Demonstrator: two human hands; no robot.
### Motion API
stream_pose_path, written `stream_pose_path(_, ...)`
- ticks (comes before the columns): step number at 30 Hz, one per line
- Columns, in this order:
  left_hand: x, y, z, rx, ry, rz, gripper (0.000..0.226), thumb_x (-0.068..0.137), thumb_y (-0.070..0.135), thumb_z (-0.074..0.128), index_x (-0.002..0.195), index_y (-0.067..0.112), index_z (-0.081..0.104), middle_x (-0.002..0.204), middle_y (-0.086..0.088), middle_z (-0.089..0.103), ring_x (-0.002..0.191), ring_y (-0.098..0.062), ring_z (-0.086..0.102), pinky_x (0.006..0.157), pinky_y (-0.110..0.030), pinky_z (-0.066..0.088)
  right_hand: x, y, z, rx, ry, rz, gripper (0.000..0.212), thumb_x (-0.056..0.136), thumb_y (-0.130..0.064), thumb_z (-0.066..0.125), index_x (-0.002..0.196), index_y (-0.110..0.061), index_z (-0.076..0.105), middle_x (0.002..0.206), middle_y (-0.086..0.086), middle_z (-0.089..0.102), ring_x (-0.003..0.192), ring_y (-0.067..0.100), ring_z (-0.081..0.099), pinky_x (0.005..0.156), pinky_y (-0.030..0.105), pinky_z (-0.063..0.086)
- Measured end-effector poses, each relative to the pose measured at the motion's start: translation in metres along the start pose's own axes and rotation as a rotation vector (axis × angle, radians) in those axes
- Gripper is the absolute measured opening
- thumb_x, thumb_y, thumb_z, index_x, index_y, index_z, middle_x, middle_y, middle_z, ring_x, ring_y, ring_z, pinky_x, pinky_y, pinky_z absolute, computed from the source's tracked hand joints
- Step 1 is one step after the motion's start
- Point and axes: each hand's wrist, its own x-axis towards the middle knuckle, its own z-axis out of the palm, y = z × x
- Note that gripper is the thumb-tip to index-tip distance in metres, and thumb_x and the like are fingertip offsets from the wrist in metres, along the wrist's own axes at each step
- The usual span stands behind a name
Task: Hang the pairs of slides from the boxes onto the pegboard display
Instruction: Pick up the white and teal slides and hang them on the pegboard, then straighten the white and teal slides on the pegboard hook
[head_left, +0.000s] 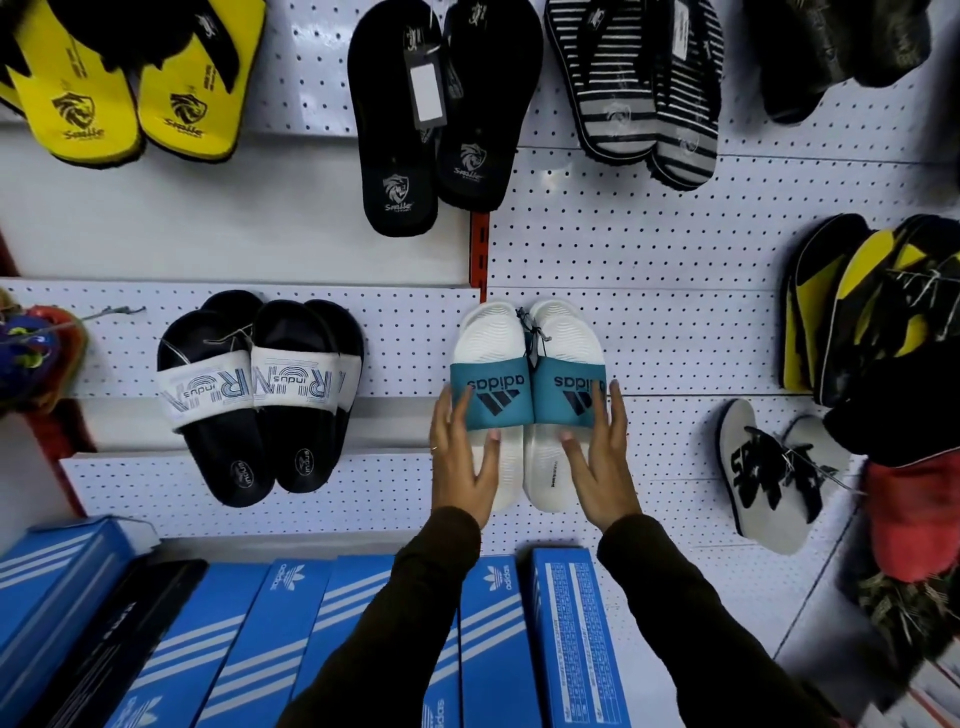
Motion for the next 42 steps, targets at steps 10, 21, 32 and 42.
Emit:
stream_pose_path(10, 0.027, -0.018, 0.018, 0.679, -0.44, 0.124, 0.069, 0.096, 0.056, 0.023, 0.15, 0.04, -0.016, 0.16, -0.001, -0.031, 0.143, -0.026, -0.037, 0.123, -0.048, -0.008, 0.018, 0.015, 0.023, -0.391, -0.153, 0.039, 0.072, 0.1, -0.05, 0.034, 0.161, -0.031, 0.002, 0.17, 0.0, -0.013, 0.158, 0.032, -0.01, 0.126, 0.056, 0.01)
stream_pose_path(21, 0.022, -0.012, -0.037, 0.49, -0.193, 0.114, 0.058, 0.099, 0.043, 0.028, 0.155, 0.028, 0.021, 0.166, 0.008, 0.011, 0.155, -0.015, -0.001, 0.126, -0.042, -0.001, -0.001, -0.031, 0.048, -0.426, 0.09, 0.063, 0.066, 0.101, -0.043, 0.03, 0.161, -0.022, 0.013, 0.171, 0.004, -0.001, 0.159, 0.029, -0.009, 0.124, 0.06, -0.007)
stream_pose_path(32, 0.033, -0.06, -0.221, 0.593, 0.159, 0.044, 0.054, 0.1, 0.039, 0.027, 0.148, 0.018, 0.038, 0.162, -0.001, 0.026, 0.154, -0.019, 0.009, 0.125, -0.047, 0.002, -0.01, -0.17, 0.185, -0.176, -0.163, -0.296, 0.068, 0.103, -0.041, 0.033, 0.162, -0.026, 0.002, 0.171, -0.005, -0.013, 0.159, 0.021, -0.014, 0.129, 0.04, -0.001)
stream_pose_path(42, 0.05, -0.122, -0.287, 0.824, -0.114, -0.059, 0.066, 0.098, 0.047, 0.022, 0.158, 0.022, 0.012, 0.167, 0.0, -0.001, 0.155, -0.022, 0.003, 0.126, -0.044, 0.006, -0.003, -0.207, 0.249, -0.299, -0.351, -0.344, 0.068, 0.101, -0.039, 0.032, 0.162, -0.023, 0.006, 0.171, 0.002, -0.009, 0.158, 0.027, -0.013, 0.129, 0.048, 0.009)
